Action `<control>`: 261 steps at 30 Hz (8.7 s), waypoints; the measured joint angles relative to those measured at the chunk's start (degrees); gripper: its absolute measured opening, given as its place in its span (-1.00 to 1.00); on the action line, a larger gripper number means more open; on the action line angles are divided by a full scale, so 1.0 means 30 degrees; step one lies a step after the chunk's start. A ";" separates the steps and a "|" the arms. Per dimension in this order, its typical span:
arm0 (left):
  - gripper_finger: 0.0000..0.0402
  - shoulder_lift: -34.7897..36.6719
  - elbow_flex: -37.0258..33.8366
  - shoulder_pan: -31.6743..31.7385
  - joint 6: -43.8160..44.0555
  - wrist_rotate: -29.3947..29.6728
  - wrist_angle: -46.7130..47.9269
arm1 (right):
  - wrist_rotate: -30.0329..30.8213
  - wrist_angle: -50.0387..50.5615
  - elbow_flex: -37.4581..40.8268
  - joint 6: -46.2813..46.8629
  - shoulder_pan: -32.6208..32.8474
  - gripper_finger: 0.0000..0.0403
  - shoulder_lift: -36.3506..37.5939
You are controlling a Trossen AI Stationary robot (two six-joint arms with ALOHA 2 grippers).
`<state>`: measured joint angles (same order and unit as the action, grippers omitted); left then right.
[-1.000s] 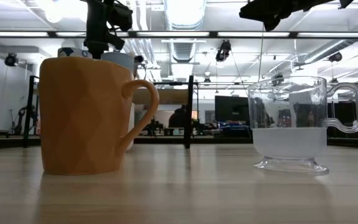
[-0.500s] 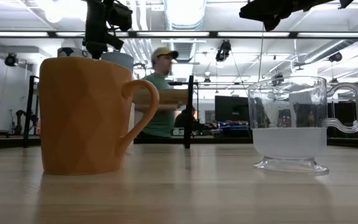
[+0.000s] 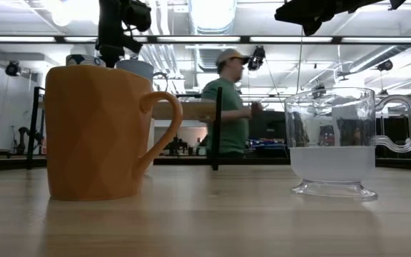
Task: Stack small to large cups/mugs on shelf
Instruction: Put the green mug on the shelf, then put the white mug on the shelf
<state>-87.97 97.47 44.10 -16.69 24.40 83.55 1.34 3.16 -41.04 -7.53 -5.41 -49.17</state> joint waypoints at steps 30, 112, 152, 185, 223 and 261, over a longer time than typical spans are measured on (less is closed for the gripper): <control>-1.00 0.0017 0.0737 -0.0087 -0.0729 -0.8036 -0.3752 | 0.0056 -0.0015 0.0000 -0.0194 0.0002 -0.66 -0.0004; -1.00 -0.0166 -0.1455 0.0962 -0.3057 -0.3092 -0.6702 | 0.0007 0.0007 0.0007 -0.0124 0.0007 -0.66 -0.0006; -1.00 1.1005 -0.9053 -1.0908 0.3506 -0.6382 -1.8520 | 0.0073 -0.1652 0.0015 0.2425 0.2307 -0.66 -0.2528; -1.00 1.4550 -2.1174 -2.3897 0.3486 -0.5872 -3.5262 | 0.2735 0.4161 -0.8716 0.4939 0.7610 -0.66 -1.3493; -1.00 2.1096 -2.6457 -2.3868 0.0245 -0.5187 -3.6049 | 0.0041 0.3159 -1.7728 0.0991 0.4439 -0.34 -2.3034; -1.00 2.2731 -2.7351 -2.3882 -0.0073 -0.5202 -3.6159 | 0.1093 0.9332 -2.4778 0.2127 0.3235 -0.15 -2.8493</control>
<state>-19.78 15.42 -27.55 -16.91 8.80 -24.93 4.62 31.16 -115.37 -1.15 4.29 -134.65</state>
